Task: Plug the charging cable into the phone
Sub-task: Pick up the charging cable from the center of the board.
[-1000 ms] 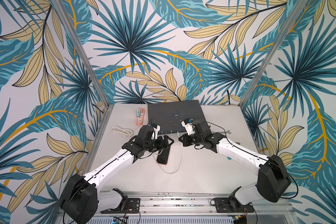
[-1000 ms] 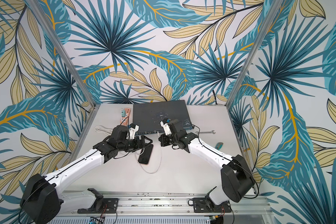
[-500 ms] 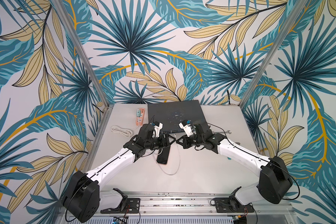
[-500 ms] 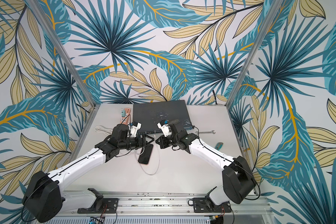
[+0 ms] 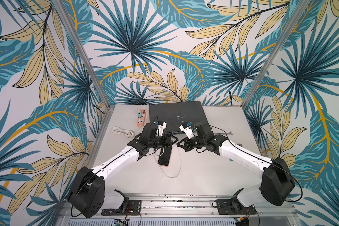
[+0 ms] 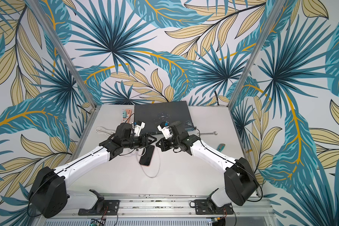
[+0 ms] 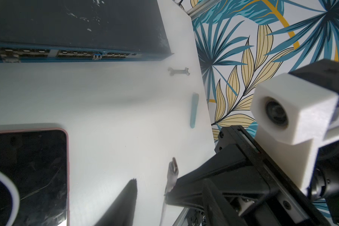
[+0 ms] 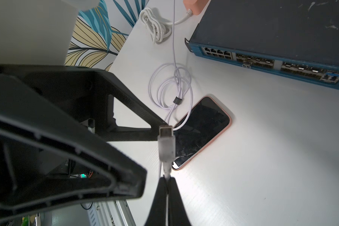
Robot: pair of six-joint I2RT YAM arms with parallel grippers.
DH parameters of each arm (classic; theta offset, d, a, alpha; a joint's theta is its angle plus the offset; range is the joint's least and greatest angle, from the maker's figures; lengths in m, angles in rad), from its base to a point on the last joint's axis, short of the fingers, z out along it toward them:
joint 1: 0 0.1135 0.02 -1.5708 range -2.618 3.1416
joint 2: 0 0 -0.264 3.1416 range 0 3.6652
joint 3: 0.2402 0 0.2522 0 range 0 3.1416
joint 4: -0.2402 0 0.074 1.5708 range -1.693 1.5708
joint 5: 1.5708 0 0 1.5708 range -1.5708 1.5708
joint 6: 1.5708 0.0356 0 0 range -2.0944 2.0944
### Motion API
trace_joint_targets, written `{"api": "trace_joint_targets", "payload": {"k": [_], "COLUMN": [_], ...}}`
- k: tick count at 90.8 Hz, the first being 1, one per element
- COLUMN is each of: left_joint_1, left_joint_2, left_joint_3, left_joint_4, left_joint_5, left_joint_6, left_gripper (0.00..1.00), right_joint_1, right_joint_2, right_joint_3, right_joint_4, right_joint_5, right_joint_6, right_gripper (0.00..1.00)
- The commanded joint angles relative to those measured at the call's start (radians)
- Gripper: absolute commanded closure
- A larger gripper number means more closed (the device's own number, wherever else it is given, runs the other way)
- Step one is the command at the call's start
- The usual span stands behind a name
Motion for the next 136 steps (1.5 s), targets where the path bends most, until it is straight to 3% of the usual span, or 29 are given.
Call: {"api": "trace_joint_targets", "payload": {"k": [1, 28, 58, 100, 107, 125, 136], "left_joint_1": [-0.002, -0.002, -0.003, 0.002, 0.010, 0.018, 0.017], "left_joint_2": [0.012, 0.028, 0.028, 0.054, 0.048, 0.041, 0.039], "left_joint_3": [0.040, 0.055, 0.024, 0.033, 0.028, 0.001, -0.014], "left_joint_4": [0.018, -0.006, -0.015, -0.034, -0.040, 0.042, 0.086], "left_joint_5": [0.012, 0.012, 0.011, 0.019, 0.012, 0.022, 0.028], "left_joint_6": [0.019, 0.032, 0.038, 0.032, 0.024, -0.052, -0.089], "left_gripper": [0.47, 0.62, 0.67, 1.00, 1.00, 1.00, 1.00], "right_joint_1": [0.017, 0.022, 0.022, 0.065, 0.065, 0.065, 0.062], "right_joint_2": [-0.010, -0.018, -0.022, -0.024, -0.021, -0.028, -0.015], "right_joint_3": [0.001, 0.008, 0.015, 0.046, 0.046, 0.040, 0.051], "right_joint_4": [-0.030, -0.047, -0.051, -0.087, -0.086, -0.064, -0.054], "right_joint_5": [-0.017, 0.013, 0.022, 0.075, 0.081, 0.100, 0.110], "right_joint_6": [-0.019, -0.020, -0.014, -0.038, -0.036, -0.028, -0.032], "right_gripper": [1.00, 1.00, 1.00, 1.00, 1.00, 0.67, 0.63]}}
